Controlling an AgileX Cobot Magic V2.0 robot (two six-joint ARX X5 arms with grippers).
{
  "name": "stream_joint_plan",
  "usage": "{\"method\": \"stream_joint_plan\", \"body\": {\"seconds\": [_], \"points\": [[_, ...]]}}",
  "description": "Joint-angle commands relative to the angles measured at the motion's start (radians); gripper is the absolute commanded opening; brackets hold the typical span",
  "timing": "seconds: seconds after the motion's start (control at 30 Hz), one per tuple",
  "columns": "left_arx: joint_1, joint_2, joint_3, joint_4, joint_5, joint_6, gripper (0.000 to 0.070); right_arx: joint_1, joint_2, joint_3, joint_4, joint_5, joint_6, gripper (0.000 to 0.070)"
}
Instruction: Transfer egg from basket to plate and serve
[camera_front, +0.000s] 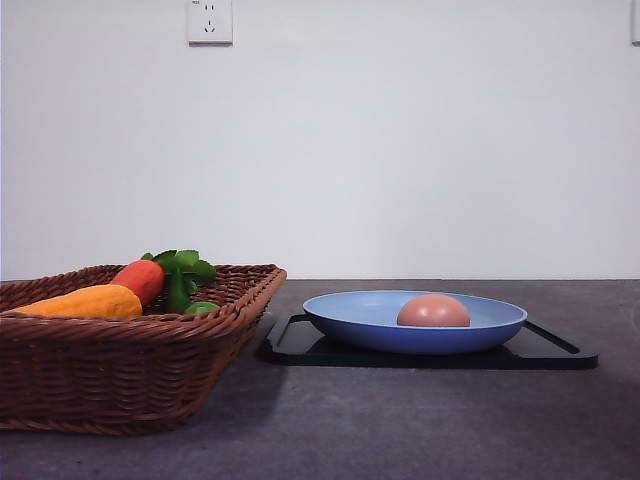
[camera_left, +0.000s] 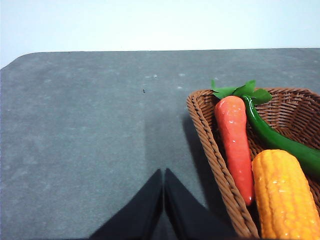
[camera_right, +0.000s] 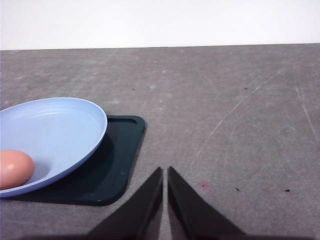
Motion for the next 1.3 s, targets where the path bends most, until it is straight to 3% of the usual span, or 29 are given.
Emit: {"method": "stream_joint_plan", "body": {"seconds": [0.0, 1.27], "points": [[0.001, -0.002, -0.022, -0.009, 0.0, -0.009, 0.0, 0.0, -0.001, -0.006, 0.005, 0.0, 0.011, 0.0], [0.001, -0.002, -0.022, -0.009, 0.0, -0.009, 0.0, 0.0, -0.001, -0.006, 0.004, 0.0, 0.011, 0.0]]}}
